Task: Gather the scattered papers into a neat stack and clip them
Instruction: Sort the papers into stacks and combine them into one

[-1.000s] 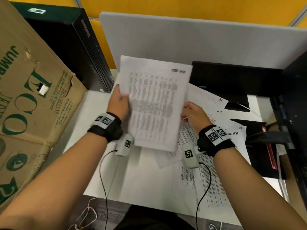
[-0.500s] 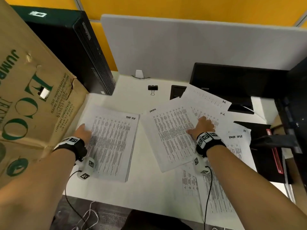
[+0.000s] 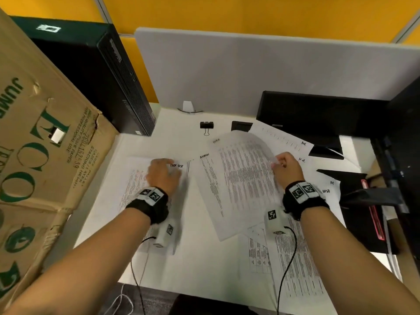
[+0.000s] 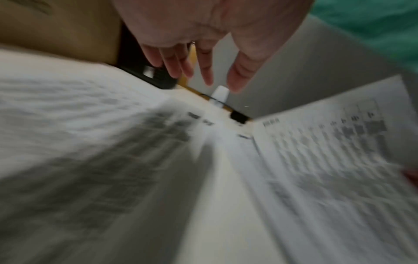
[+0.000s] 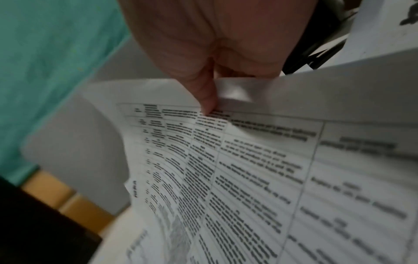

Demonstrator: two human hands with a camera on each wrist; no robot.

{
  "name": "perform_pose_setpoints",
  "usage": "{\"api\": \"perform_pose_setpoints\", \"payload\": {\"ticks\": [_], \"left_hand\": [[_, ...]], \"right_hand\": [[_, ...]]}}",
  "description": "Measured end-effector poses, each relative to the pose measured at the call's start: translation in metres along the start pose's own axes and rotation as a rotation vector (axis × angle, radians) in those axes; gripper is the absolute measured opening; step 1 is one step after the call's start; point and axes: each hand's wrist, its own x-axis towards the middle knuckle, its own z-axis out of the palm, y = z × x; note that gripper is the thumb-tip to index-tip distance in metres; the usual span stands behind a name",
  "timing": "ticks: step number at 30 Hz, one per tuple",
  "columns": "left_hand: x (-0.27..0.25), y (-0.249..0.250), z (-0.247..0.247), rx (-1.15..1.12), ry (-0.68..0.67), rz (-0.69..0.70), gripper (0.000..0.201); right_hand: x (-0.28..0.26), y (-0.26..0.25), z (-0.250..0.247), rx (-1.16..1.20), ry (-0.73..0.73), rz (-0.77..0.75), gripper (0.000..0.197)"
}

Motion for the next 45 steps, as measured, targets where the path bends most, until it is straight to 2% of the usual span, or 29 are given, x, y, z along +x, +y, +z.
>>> {"api": "perform_pose_setpoints", "payload": {"ticks": [2, 4, 5, 6, 8, 11, 12, 13, 15, 17, 18, 20, 22, 24, 28, 33, 36, 38, 40, 42, 45], "left_hand": [[-0.012, 0.028, 0.01, -0.273, -0.158, 0.014, 0.053], [-0.019, 0.052, 0.015, -0.505, -0.315, -0.07, 0.065], [-0.022, 0.061, 0.015, -0.551, -0.362, -0.105, 0.067], [-0.024, 0.068, 0.014, -0.562, -0.385, -0.126, 0.065], [-0.025, 0.071, 0.011, -0.558, -0.34, -0.092, 0.051], [-0.021, 0.058, 0.005, -0.527, -0.251, -0.052, 0.022], [-0.018, 0.049, 0.001, -0.534, -0.244, -0.061, 0.019], [-0.015, 0.04, -0.002, -0.541, -0.231, -0.085, 0.021], [-0.009, 0.023, -0.009, -0.553, -0.193, -0.153, 0.028], [-0.004, 0.008, -0.012, -0.532, -0.161, -0.189, 0.032], [-0.003, 0.002, -0.013, -0.526, -0.156, -0.206, 0.033], [-0.002, -0.006, -0.012, -0.552, -0.162, -0.239, 0.032], [-0.006, -0.007, -0.009, -0.567, -0.2, -0.274, 0.032], [-0.01, -0.004, -0.003, -0.578, -0.24, -0.292, 0.032], [-0.018, 0.015, 0.014, -0.642, -0.318, -0.307, 0.03], [-0.022, 0.051, 0.032, -0.662, -0.369, -0.233, 0.028], [-0.024, 0.066, 0.038, -0.64, -0.373, -0.173, 0.031], [-0.026, 0.074, 0.045, -0.544, -0.378, -0.079, 0.034], [-0.029, 0.081, 0.051, -0.434, -0.347, 0.027, 0.035], [-0.033, 0.087, 0.056, -0.411, -0.326, 0.085, 0.039], [-0.038, 0.092, 0.058, -0.407, -0.327, 0.136, 0.06]], "right_hand": [[-0.006, -0.014, -0.012, 0.168, -0.079, 0.006, 0.014], [-0.009, -0.023, -0.017, 0.255, -0.137, 0.011, 0.022], [-0.009, -0.027, -0.017, 0.278, -0.159, 0.014, 0.024], [-0.01, -0.03, -0.016, 0.309, -0.182, 0.022, 0.023], [-0.01, -0.032, -0.01, 0.332, -0.208, 0.054, 0.019], [-0.001, -0.019, 0.006, 0.05, -0.126, 0.067, 0.023], [0.002, -0.012, 0.012, -0.081, -0.113, 0.076, 0.026], [0.003, -0.006, 0.02, -0.214, -0.12, 0.089, 0.03], [0.002, 0.005, 0.036, -0.438, -0.173, 0.116, 0.049], [0.0, 0.01, 0.048, -0.551, -0.213, 0.133, 0.07], [-0.001, 0.011, 0.051, -0.576, -0.207, 0.139, 0.074], [-0.002, 0.011, 0.055, -0.554, -0.168, 0.15, 0.069], [-0.002, 0.009, 0.052, -0.459, -0.16, 0.162, 0.051], [-0.005, 0.005, 0.046, -0.37, -0.175, 0.118, 0.033], [-0.016, -0.003, 0.027, -0.113, -0.151, 0.056, 0.016], [-0.023, 0.003, 0.005, 0.168, -0.143, 0.121, 0.01], [-0.032, 0.012, -0.008, 0.256, -0.163, 0.182, 0.01], [-0.041, 0.024, -0.021, 0.261, -0.103, 0.185, 0.008], [-0.05, 0.043, -0.036, 0.104, 0.022, 0.129, 0.016], [-0.061, 0.061, -0.054, -0.21, 0.16, 0.09, 0.022], [-0.084, 0.081, -0.076, -0.546, 0.297, 0.202, 0.029]]}}
